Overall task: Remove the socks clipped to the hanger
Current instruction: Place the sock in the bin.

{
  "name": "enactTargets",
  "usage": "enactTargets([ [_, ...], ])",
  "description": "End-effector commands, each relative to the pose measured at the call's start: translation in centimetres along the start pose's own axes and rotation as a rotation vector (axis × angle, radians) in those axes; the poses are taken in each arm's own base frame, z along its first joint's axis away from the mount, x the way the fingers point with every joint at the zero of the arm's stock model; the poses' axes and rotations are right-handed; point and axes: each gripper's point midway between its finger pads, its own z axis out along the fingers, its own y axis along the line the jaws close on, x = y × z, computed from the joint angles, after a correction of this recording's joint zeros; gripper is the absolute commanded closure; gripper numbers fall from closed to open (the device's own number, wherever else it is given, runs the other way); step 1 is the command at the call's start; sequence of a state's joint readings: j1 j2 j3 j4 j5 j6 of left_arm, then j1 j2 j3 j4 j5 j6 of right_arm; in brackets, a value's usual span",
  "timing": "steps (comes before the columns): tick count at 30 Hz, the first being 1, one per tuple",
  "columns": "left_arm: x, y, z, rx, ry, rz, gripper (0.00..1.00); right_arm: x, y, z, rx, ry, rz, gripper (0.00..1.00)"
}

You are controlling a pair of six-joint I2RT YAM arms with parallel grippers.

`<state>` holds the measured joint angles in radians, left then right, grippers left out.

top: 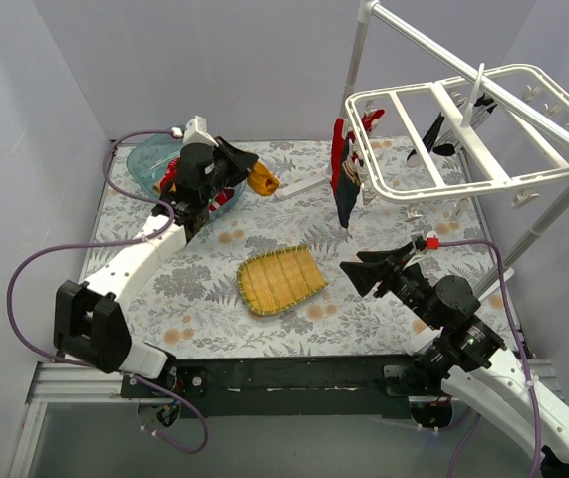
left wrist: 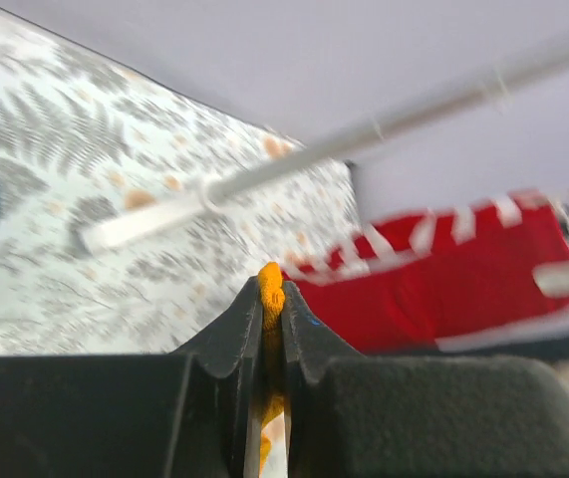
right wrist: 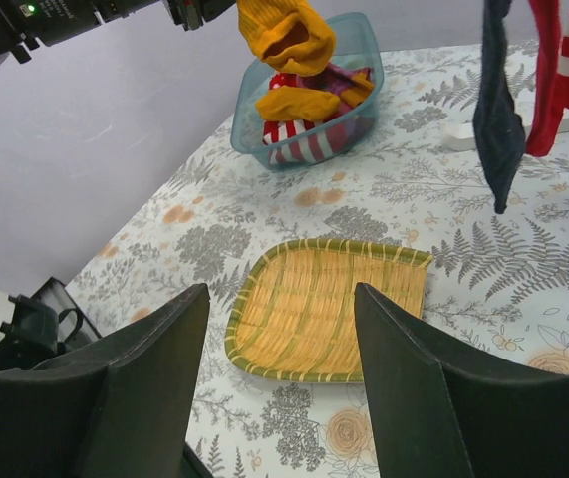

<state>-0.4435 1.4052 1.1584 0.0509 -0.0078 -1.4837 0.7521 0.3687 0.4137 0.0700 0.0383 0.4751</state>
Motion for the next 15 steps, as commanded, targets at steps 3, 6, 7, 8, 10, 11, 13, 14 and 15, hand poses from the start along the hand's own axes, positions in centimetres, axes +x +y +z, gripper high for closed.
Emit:
enactTargets([
  [3, -8.7, 5.9, 4.1, -0.245, -0.245, 0.010, 1.00, -2.5, -0.6, 0.6, 0.050, -0.128, 0.041, 0.30],
  [6, -9.8, 10.5, 5.5, -0.350, -0.252, 0.008, 1.00, -2.7, -0.9, 0.7, 0.067, -0.138, 0.044, 0.29],
  [7, -10.2, 11.2, 5.7, -0.362, -0.256, 0.000, 1.00, -2.9, -1.0, 0.7, 0.075, -0.140, 0.042, 0.29],
  [8, -10.8, 12.4, 6.0, -0.374, -0.263, -0.005, 1.00, -3.0, -1.1, 0.7, 0.085, -0.140, 0.041, 0.28],
  [10, -10.3, 14.8, 7.0, -0.415, -0.236, -0.011, 1.00, -2.9, -1.2, 0.7, 0.092, -0.135, 0.041, 0.27],
  [11, -10.4, 15.9, 7.2, -0.435, -0.235, -0.007, 1.00, -2.7, -1.2, 0.7, 0.090, -0.128, 0.039, 0.27],
  [13, -9.2, 18.2, 8.3, -0.464, -0.196, -0.006, 1.00, -2.5, -1.5, 0.9, 0.103, -0.120, 0.041, 0.26],
  [14, -8.9, 19.3, 8.5, -0.472, -0.183, -0.008, 1.00, -2.4, -1.6, 0.9, 0.110, -0.119, 0.043, 0.26],
  [15, -7.7, 20.9, 9.2, -0.484, -0.143, -0.003, 1.00, -2.2, -1.9, 1.1, 0.125, -0.112, 0.047, 0.26],
])
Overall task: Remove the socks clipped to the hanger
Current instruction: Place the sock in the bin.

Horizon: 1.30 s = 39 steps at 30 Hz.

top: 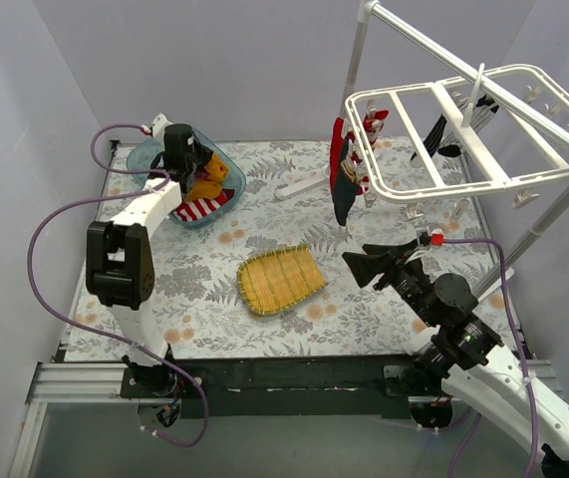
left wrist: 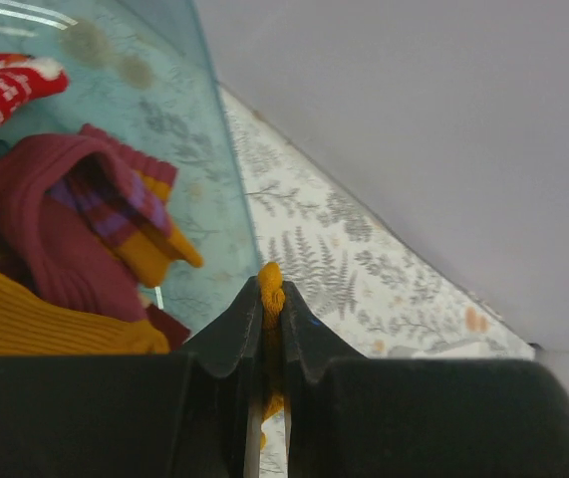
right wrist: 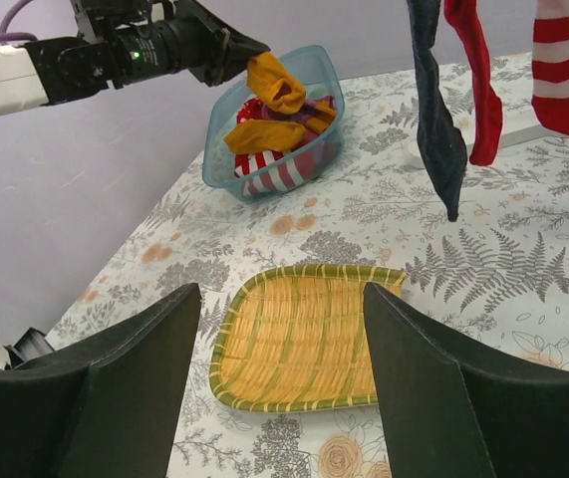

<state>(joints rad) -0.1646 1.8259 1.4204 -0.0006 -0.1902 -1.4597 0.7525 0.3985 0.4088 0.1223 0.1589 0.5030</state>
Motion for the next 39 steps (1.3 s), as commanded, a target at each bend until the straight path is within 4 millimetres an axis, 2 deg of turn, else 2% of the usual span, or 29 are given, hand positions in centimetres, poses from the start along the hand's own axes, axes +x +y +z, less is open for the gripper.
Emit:
enactTargets([
  [1, 1.1, 1.8, 2.3, 0.010, 0.049, 0.030, 1.00, -0.8, -0.4, 0.5, 0.038, -0.035, 0.018, 0.25],
  [3, 2.0, 3.2, 3.1, -0.015, 0.078, 0.017, 0.90, -0.8, -0.8, 0.7, 0.058, -0.034, 0.019, 0.25],
  [4, 2.4, 4.0, 3.6, -0.021, 0.100, 0.014, 0.71, -0.8, -1.0, 0.8, 0.068, -0.034, 0.018, 0.25],
  [6, 2.2, 4.3, 3.7, -0.025, 0.101, 0.012, 0.49, -0.8, -1.5, 0.9, 0.098, -0.039, 0.017, 0.24],
  [8, 1.3, 3.8, 3.4, -0.018, 0.079, 0.021, 0.27, -0.8, -1.9, 1.0, 0.119, -0.044, 0.012, 0.23],
  [11, -0.5, 2.3, 2.4, 0.017, 0.041, 0.042, 0.11, -0.3, -2.4, 1.1, 0.134, -0.046, 0.010, 0.22],
  [16, -3.1, 0.3, 0.6, 0.061, -0.013, 0.060, 0.03, 0.5, -3.1, 1.4, 0.149, -0.038, 0.000, 0.20],
  [20, -5.1, -1.3, -1.1, 0.099, -0.051, 0.062, 0.02, 0.5, -3.8, 1.6, 0.187, -0.045, -0.011, 0.18],
  [24, -7.5, -5.2, -4.6, 0.229, -0.076, 0.039, 0.02, 0.5, -4.7, 1.9, 0.218, -0.076, -0.021, 0.16],
  [25, -7.4, -6.5, -5.6, 0.291, -0.052, 0.037, 0.02, 0.0, -4.5, 2.2, 0.208, -0.106, -0.021, 0.16],
  [27, -7.7, -8.0, -7.2, 0.349, -0.042, 0.013, 0.02, 0.8, -5.2, 2.5, 0.220, -0.115, -0.026, 0.16],
  [28, -8.3, -9.8, -9.3, 0.419, -0.046, 0.009, 0.02, -0.6, -4.7, 2.8, 0.193, -0.189, -0.016, 0.16],
  [29, -8.0, -10.1, -10.0, 0.440, -0.038, 0.008, 0.02, 0.5, -5.4, 2.8, 0.196, -0.197, -0.020, 0.16],
  [30, -8.1, -10.9, -11.1, 0.469, -0.036, 0.009, 0.02, 0.4, -5.5, 2.8, 0.188, -0.227, -0.026, 0.16],
  [31, -8.3, -12.1, -12.8, 0.510, -0.041, 0.008, 0.02, 0.0, -5.7, 2.8, 0.184, -0.260, -0.040, 0.15],
  [32, -7.8, -12.6, -13.7, 0.538, -0.024, 0.014, 0.02, -1.1, -5.8, 3.0, 0.193, -0.326, -0.038, 0.15],
  [34, -7.2, -13.7, -15.3, 0.579, -0.004, 0.012, 0.02, -1.8, -6.4, 3.4, 0.240, -0.346, -0.084, 0.14],
  [35, -7.3, -14.5, -16.9, 0.619, 0.000, 0.014, 0.02, -1.4, -7.2, 4.0, 0.280, -0.331, -0.105, 0.14],
  [37, -6.3, -15.4, -18.3, 0.660, 0.016, 0.028, 0.02, -2.4, -7.0, 4.7, 0.286, -0.361, -0.136, 0.12],
  [38, -6.4, -15.9, -19.6, 0.685, 0.009, 0.034, 0.02, -1.7, -7.5, 5.4, 0.302, -0.336, -0.179, 0.12],
  [39, -6.1, -16.0, -20.1, 0.699, 0.017, 0.041, 0.02, -3.0, -6.9, 5.8, 0.290, -0.378, -0.181, 0.11],
])
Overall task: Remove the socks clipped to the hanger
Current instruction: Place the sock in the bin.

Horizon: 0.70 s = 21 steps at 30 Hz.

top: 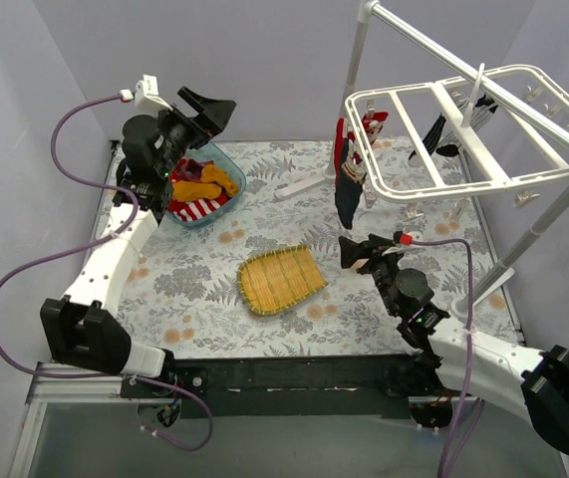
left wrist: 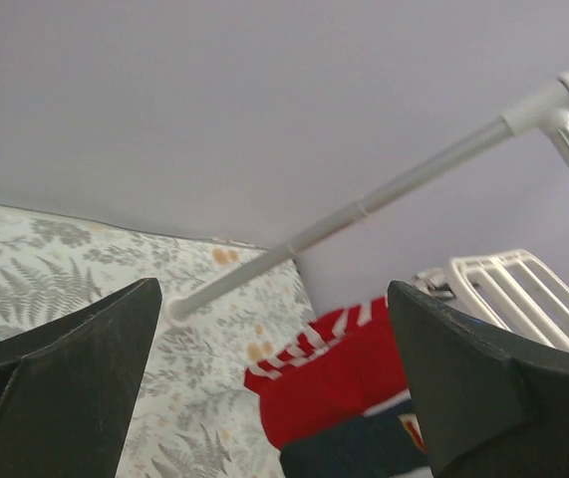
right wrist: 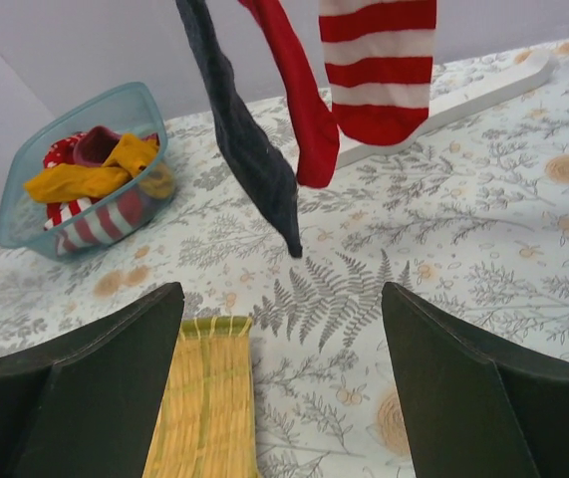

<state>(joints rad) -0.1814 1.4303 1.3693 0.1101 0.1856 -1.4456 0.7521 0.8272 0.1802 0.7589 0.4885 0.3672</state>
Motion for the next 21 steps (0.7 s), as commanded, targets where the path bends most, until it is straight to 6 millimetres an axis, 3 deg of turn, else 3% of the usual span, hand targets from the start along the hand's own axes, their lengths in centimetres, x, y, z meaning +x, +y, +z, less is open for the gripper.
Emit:
enactTargets([
  [1, 1.8, -4.0, -2.4, 0.118, 0.064, 0.017, 0.02, -7.3, 1.6, 2.4, 0.011, -0.258, -0.017, 0.11],
  [6, 2.2, -6.3, -4.8, 0.188, 0.083, 0.045, 0.02, -7.1, 1.8, 5.3, -0.007, -0.239, -0.052, 0.10],
  [7, 2.5, -6.3, -5.0, 0.191, 0.090, 0.050, 0.02, -8.1, 2.0, 6.1, -0.010, -0.259, -0.049, 0.10],
  [14, 3.1, -7.7, -6.6, 0.250, 0.132, 0.063, 0.02, -7.6, 4.0, 9.9, -0.102, -0.218, -0.085, 0.11],
  [18, 3.9, -8.2, -7.0, 0.262, 0.154, 0.058, 0.02, -6.9, 4.5, 10.7, -0.126, -0.196, -0.080, 0.14],
  [21, 5.1, -8.8, -7.4, 0.278, 0.188, 0.064, 0.02, -7.2, 5.0, 10.8, -0.153, -0.192, -0.075, 0.22],
])
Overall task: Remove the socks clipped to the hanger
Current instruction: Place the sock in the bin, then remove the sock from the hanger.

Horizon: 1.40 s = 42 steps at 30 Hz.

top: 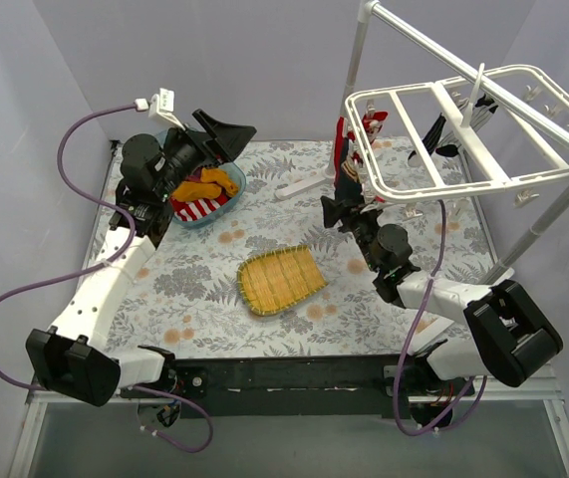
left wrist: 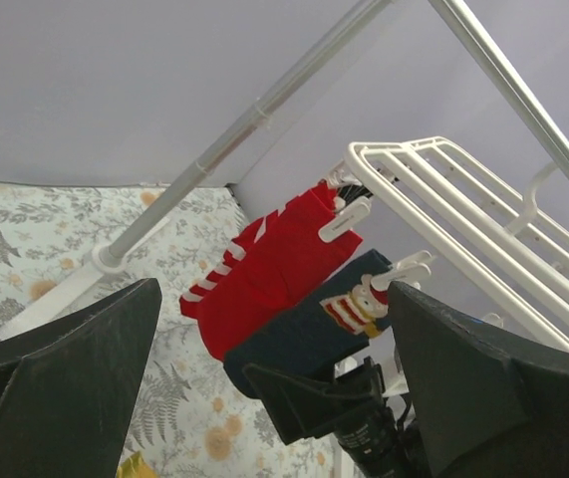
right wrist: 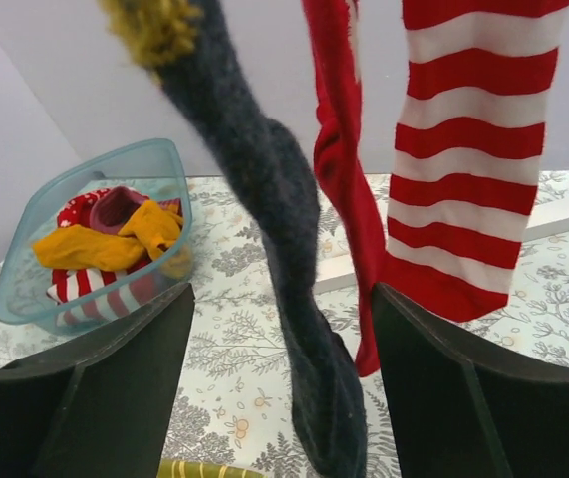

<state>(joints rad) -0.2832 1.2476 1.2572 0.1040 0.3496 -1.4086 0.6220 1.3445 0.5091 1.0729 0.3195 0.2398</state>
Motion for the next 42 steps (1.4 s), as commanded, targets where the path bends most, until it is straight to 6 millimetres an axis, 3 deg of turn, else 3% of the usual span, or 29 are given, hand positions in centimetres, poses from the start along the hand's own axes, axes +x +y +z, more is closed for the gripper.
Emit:
enactTargets([
  [1, 1.9, -2.4, -1.0, 0.057, 0.063, 0.024, 0.02, -3.4, 1.9, 1.0, -0.083, -0.085, 0.030, 0.35],
  [3, 3.0, -2.9, -1.3, 0.069, 0.087, 0.020, 0.02, -3.6, 2.5, 0.9, -0.133, -0.061, 0.060, 0.61],
  [4, 3.3, -3.1, -1.5, 0.074, 0.093, 0.019, 0.02, -4.0, 3.2, 0.6, -0.178, -0.051, 0.070, 0.82],
  [6, 4.4, -3.6, -2.0, 0.091, 0.113, 0.011, 0.02, -3.6, 3.8, 0.0, -0.211, -0.012, 0.103, 0.97],
  [11, 6.3, -5.4, -3.0, 0.143, 0.146, -0.005, 0.02, -4.2, 6.1, -2.5, -0.354, 0.042, 0.120, 0.99],
  [19, 9.7, -8.9, -3.3, 0.232, 0.216, -0.005, 0.02, -4.3, 7.6, -6.3, -0.480, 0.125, 0.119, 0.99],
  [28, 12.2, -10.2, -2.1, 0.246, 0.263, -0.005, 0.05, -4.1, 10.1, -9.7, -0.698, 0.235, 0.109, 0.99],
  [42, 12.6, -11.6, -0.1, 0.284, 0.270, -0.021, 0.13, -7.0, 13.5, -14.8, -0.991, 0.289, 0.202, 0.99],
])
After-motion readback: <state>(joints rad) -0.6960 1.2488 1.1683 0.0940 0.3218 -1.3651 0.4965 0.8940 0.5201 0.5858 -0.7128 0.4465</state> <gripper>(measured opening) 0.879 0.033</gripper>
